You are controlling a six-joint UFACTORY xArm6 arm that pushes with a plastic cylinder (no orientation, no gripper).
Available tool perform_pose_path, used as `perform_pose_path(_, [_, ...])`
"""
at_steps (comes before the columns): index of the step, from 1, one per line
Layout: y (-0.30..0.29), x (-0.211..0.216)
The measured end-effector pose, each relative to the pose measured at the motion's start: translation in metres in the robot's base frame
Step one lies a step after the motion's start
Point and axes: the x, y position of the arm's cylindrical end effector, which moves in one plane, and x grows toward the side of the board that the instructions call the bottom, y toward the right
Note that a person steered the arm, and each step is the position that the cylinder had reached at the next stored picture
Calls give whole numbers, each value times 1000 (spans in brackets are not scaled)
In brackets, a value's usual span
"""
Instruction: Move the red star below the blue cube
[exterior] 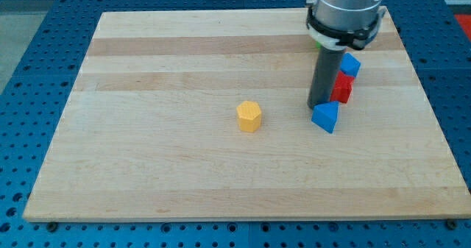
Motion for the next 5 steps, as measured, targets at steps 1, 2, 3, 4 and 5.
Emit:
perform_pose_path(1, [-52, 0])
perform_pose_path(2, [-71, -4])
perform_pose_path(3, [-67, -27])
perform_pose_path(4, [-52, -46])
perform_pose_path(5, [-24, -46])
